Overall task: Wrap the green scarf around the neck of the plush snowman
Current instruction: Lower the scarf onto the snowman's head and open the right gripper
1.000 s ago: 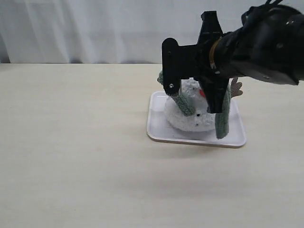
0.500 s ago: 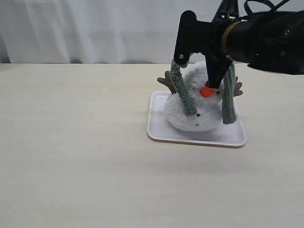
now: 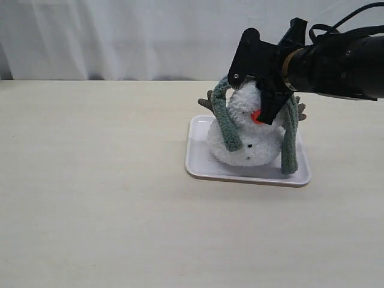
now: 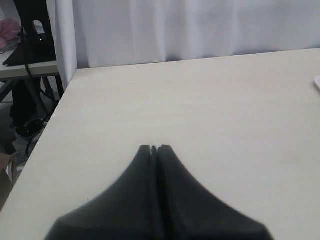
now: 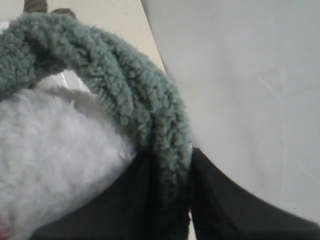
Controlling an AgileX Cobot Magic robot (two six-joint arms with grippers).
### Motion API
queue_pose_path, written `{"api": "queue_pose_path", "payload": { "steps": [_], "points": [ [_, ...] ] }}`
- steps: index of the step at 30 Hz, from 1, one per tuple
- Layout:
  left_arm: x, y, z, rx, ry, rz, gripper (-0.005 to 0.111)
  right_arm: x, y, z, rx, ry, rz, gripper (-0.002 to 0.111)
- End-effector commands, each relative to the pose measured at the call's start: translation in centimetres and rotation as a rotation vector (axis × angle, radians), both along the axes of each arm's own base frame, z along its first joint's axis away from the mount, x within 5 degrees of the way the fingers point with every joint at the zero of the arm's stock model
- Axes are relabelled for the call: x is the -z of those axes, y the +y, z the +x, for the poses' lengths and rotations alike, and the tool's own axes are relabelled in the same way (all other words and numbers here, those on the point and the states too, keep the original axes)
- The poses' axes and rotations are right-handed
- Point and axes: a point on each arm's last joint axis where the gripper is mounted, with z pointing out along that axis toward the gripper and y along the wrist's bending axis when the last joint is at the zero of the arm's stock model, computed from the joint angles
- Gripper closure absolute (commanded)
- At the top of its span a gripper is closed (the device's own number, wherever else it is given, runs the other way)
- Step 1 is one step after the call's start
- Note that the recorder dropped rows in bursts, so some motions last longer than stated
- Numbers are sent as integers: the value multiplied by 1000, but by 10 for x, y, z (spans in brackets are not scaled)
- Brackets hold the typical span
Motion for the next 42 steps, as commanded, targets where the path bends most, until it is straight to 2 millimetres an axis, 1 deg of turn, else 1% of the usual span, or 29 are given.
{"api": "queue_pose_path", "payload": {
  "steps": [1, 2, 4, 8, 11, 13, 16, 17, 18, 22, 24, 32, 36, 38, 42],
  "points": [
    [0, 0, 0, 1, -9, -3, 107, -2, -3, 1, 96, 7, 124, 66],
    [0, 0, 0, 1, -9, -3, 107, -8, -4, 4, 180, -4, 219, 63],
    [0, 0, 0, 1, -9, -3, 107, -16, -7, 7, 299, -17, 350, 63],
    [0, 0, 0, 1, -9, -3, 107, -24, -4, 9, 411, 31, 540, 63],
    [0, 0, 0, 1, -9, -3, 107, -25, -3, 8, 445, 80, 584, 63],
    [0, 0, 0, 1, -9, -3, 107, -26, -7, 8, 503, 129, 610, 63],
    [0, 0, 0, 1, -9, -3, 107, -31, -20, 12, 595, 210, 629, 63],
    [0, 0, 0, 1, -9, -3, 107, -30, -23, 13, 621, 245, 628, 63],
    [0, 0, 0, 1, -9, -3, 107, -31, -26, 13, 639, 279, 637, 61],
    [0, 0, 0, 1, -9, -3, 107, -30, -27, 9, 615, 372, 629, 51],
    [0, 0, 0, 1, -9, -3, 107, -29, -27, 9, 622, 387, 641, 48],
    [0, 0, 0, 1, -9, -3, 107, -30, -23, 6, 636, 431, 704, 48],
    [0, 0, 0, 1, -9, -3, 107, -45, -24, 0, 617, 400, 725, 48],
    [0, 0, 0, 1, -9, -3, 107, -56, -26, -6, 605, 380, 735, 48],
    [0, 0, 0, 1, -9, -3, 107, -74, -35, -20, 599, 352, 658, 48]
  ]
}}
